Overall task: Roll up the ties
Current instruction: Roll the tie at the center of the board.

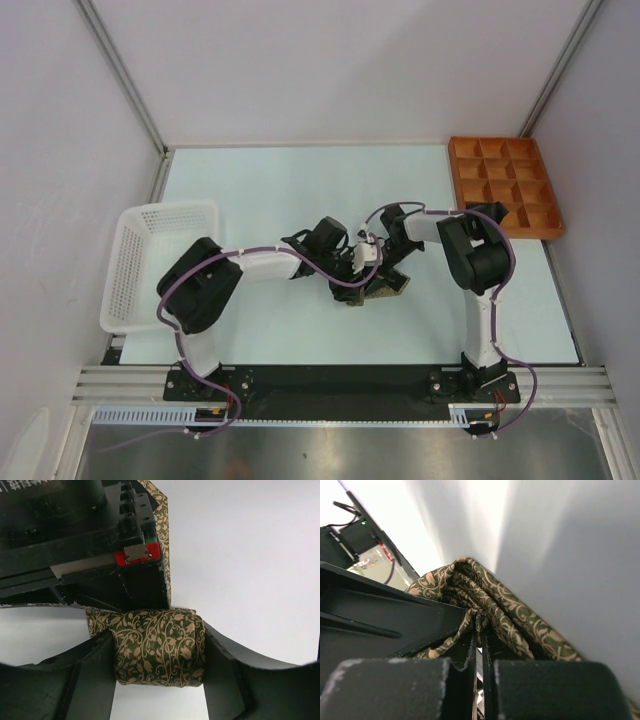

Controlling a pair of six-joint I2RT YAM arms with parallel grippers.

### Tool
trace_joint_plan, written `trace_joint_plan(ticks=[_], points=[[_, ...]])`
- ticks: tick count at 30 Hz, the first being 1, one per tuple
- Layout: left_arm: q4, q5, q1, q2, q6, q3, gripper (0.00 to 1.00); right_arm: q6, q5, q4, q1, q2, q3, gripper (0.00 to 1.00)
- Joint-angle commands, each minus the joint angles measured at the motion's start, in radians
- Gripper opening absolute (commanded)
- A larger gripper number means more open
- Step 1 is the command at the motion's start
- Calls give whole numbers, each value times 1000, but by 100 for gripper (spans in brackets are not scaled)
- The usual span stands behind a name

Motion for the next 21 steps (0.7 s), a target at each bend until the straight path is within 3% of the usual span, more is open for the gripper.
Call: trace_joint_plan(ticks=[1, 3, 9, 12, 16, 21], points=[[33, 22, -15, 44, 21, 25, 62, 31, 52, 221, 41, 63, 23, 0], [18, -4, -18, 63, 28, 35, 59, 34, 45, 225, 40, 63, 22, 0], [-77, -130, -49, 99, 89, 84, 34, 29, -24, 187, 18, 22, 14, 0], [-157, -211, -61, 137, 104, 132, 21, -6, -40, 123, -9, -5, 17, 9], [-249, -291, -64, 189, 109, 175, 14, -70, -42, -3, -83, -48, 35, 24], [-296, -317, -64, 232, 101, 224, 10, -106, 2, -100, -166, -50, 69, 26]])
